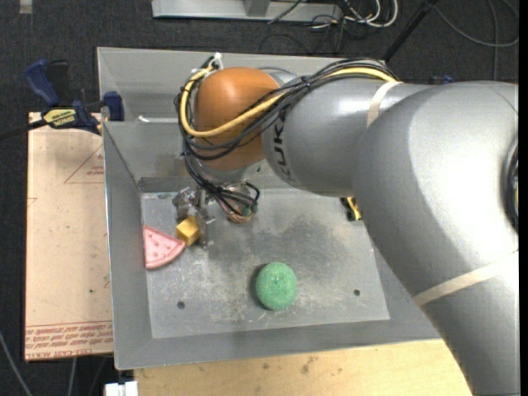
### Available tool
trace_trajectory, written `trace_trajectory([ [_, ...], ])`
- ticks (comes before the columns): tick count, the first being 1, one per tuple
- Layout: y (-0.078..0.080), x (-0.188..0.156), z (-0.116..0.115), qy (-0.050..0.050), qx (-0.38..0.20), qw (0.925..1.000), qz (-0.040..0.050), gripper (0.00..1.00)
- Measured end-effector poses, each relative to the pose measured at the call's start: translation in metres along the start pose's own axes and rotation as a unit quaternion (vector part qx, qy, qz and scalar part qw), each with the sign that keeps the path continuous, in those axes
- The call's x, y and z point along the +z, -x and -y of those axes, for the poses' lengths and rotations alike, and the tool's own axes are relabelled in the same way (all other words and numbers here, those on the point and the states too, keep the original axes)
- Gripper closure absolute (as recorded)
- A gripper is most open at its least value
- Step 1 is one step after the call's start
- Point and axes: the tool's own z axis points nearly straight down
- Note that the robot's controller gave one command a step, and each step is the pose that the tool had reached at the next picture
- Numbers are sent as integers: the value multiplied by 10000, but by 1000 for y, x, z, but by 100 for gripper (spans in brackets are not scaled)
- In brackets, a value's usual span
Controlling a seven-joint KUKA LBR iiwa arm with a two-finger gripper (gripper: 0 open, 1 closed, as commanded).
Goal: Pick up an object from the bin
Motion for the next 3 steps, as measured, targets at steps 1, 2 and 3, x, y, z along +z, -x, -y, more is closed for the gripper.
trace_trajectory([
  [1,0,-3,0,1,3,10000,-2,100],
  [2,-1,-10,0,3,4,10000,-13,100],
  [3,0,-23,-1,1,4,10000,-9,100],
])
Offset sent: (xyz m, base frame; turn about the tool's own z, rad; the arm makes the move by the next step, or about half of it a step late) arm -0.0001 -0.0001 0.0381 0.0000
